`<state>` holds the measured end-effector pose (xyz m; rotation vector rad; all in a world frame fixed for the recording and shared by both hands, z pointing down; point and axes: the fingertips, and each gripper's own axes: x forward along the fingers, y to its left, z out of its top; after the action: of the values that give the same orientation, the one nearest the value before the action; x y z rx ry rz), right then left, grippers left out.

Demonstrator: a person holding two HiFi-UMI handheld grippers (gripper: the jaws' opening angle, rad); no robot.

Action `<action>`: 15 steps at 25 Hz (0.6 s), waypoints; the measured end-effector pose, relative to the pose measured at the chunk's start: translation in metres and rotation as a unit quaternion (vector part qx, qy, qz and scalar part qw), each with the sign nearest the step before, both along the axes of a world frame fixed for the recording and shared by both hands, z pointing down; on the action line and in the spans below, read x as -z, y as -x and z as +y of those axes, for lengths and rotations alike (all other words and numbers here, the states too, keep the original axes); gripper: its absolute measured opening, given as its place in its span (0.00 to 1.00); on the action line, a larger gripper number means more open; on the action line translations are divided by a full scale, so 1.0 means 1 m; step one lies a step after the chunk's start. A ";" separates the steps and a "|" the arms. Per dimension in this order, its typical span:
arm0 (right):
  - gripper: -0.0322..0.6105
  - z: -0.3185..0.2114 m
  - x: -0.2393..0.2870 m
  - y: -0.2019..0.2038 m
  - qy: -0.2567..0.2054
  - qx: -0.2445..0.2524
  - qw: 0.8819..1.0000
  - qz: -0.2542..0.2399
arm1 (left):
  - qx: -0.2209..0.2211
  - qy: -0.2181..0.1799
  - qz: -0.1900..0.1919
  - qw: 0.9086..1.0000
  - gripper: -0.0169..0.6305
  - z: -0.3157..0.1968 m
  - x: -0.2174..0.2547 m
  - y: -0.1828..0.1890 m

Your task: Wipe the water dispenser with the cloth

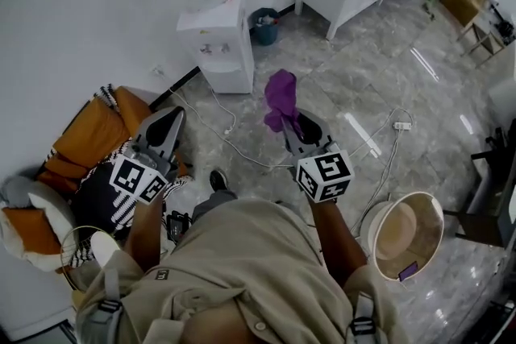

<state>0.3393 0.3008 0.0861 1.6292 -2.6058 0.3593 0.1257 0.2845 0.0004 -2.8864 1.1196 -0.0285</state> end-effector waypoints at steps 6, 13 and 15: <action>0.17 -0.040 0.013 0.055 0.000 -0.015 1.000 0.011 | -0.005 -0.004 0.005 1.000 0.05 -0.047 0.003 0.060; 0.17 -0.072 0.019 0.102 0.007 -0.048 0.998 0.030 | -0.029 -0.004 0.012 1.000 0.05 -0.096 -0.004 0.112; 0.17 -0.080 0.019 0.116 0.011 -0.057 0.998 0.037 | -0.035 -0.005 0.015 0.999 0.05 -0.108 -0.004 0.126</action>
<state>0.2237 0.2207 0.0666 1.7528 -2.4541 0.3254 -0.0008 0.1762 0.0049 -2.9241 1.0189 0.0219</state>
